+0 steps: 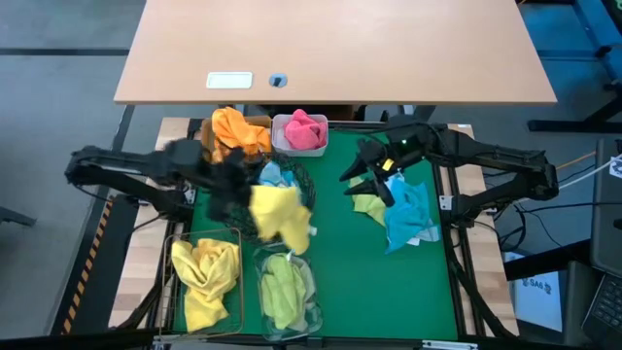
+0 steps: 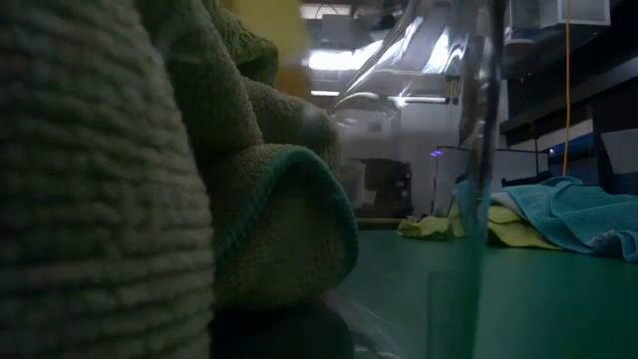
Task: Sort microfiber towel by color & place in baskets
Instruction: Put the yellow microfiber towel into the wire basket
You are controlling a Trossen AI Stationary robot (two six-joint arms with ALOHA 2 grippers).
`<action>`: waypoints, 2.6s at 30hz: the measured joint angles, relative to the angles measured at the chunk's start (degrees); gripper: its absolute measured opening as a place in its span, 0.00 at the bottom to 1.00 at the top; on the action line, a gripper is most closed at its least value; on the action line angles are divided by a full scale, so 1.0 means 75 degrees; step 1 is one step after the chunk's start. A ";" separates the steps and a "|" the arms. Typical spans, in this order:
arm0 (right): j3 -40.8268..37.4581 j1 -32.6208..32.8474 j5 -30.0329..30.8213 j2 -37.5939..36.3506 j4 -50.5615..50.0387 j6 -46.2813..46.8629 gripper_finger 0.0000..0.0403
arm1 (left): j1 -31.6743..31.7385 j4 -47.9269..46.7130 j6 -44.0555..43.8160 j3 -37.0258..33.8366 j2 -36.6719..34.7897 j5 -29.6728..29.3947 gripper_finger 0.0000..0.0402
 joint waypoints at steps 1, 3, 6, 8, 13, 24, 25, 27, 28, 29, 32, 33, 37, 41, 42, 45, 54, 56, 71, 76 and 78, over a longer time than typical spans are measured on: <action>0.0000 0.0000 0.0052 0.0000 -0.0174 -0.0001 0.49 | -0.0038 -0.0116 -0.0362 0.0000 -0.0228 0.0210 0.01; -0.0003 0.0000 0.0176 0.0000 -0.0543 -0.0001 0.49 | -0.0113 -0.0403 -0.1067 0.0000 -0.0667 0.0527 0.01; -0.0003 0.0000 0.0329 0.0000 -0.1110 -0.0005 0.49 | -0.0271 -0.0820 -0.2060 0.0000 -0.1236 0.1029 0.01; -0.0003 0.0000 0.0404 0.0000 -0.1439 -0.0009 0.49 | -0.0420 -0.1193 -0.2738 0.0000 -0.1546 0.1390 0.01; -0.0003 0.0000 0.0669 0.0000 -0.2131 -0.0007 0.49 | -0.0913 -0.2402 -0.4694 0.0000 -0.2024 0.1617 0.01; -0.0010 0.0000 0.0772 0.0000 -0.3465 -0.0006 0.49 | -0.2277 -0.6921 -0.6711 0.0000 -0.1737 0.1166 0.01; -0.0012 0.0000 0.0842 0.0000 -0.3631 -0.0003 0.49 | -0.2404 -0.7209 -0.6879 0.0000 -0.1613 0.1156 0.01; -0.0012 0.0000 0.1017 0.0000 -0.3896 -0.0005 0.49 | -0.2653 -0.7617 -0.7155 0.0000 -0.1377 0.1145 0.01; -0.0014 0.0000 0.1124 0.0000 -0.4017 -0.0005 0.49 | -0.2773 -0.7729 -0.7262 0.0000 -0.1242 0.1152 0.01; -0.0015 0.0000 0.1237 0.0000 -0.4129 -0.0007 0.49 | -0.2876 -0.7779 -0.7287 0.0000 -0.1095 0.1155 0.01; -0.0015 0.0000 0.1471 0.0000 -0.4428 -0.0005 0.49 | -0.3195 -0.7776 -0.7315 0.0000 -0.0597 0.1121 0.01; -0.0015 0.0000 0.1525 0.0000 -0.4496 -0.0009 0.49 | -0.3296 -0.7776 -0.7397 0.0000 -0.0419 0.1113 0.02; -0.0032 0.0000 0.1572 0.0000 -0.4639 -0.0058 0.49 | -0.3706 -0.7791 -0.7682 0.0000 0.0315 0.1127 0.02; -0.0032 0.0000 0.1572 0.0000 -0.4635 -0.0273 0.49 | -0.3986 -0.7803 -0.7907 0.0000 0.0992 0.1413 0.05; -0.0032 0.0000 0.1572 0.0000 -0.4635 -0.0329 0.49 | -0.4038 -0.7818 -0.8022 0.0000 0.1150 0.1521 0.07; -0.0032 0.0000 0.1572 0.0000 -0.4635 -0.0450 0.49 | -0.4128 -0.7855 -0.8275 0.0000 0.1539 0.1959 0.13; -0.0032 0.0000 0.1584 0.0000 -0.4774 -0.0632 0.49 | -0.4284 -0.7639 -0.8289 0.0000 0.2476 0.2090 0.30; -0.0032 0.0000 0.1584 0.0000 -0.4757 -0.0632 0.49 | -0.4281 -0.7533 -0.8283 0.0000 0.2587 0.2241 0.32; -0.0032 0.0000 0.1586 0.0000 -0.4767 -0.0632 0.49 | -0.4211 -0.7212 -0.9029 0.0000 0.1739 0.2177 0.34; -0.0032 0.0000 0.1586 0.0000 -0.4766 -0.0632 0.49 | -0.4211 -0.6921 -0.9073 0.0000 0.1097 0.1398 0.34; -0.0032 0.0000 0.1586 0.0000 -0.4766 -0.0632 0.49 | -0.4218 -0.6701 -0.9074 0.0000 0.0865 0.1312 0.34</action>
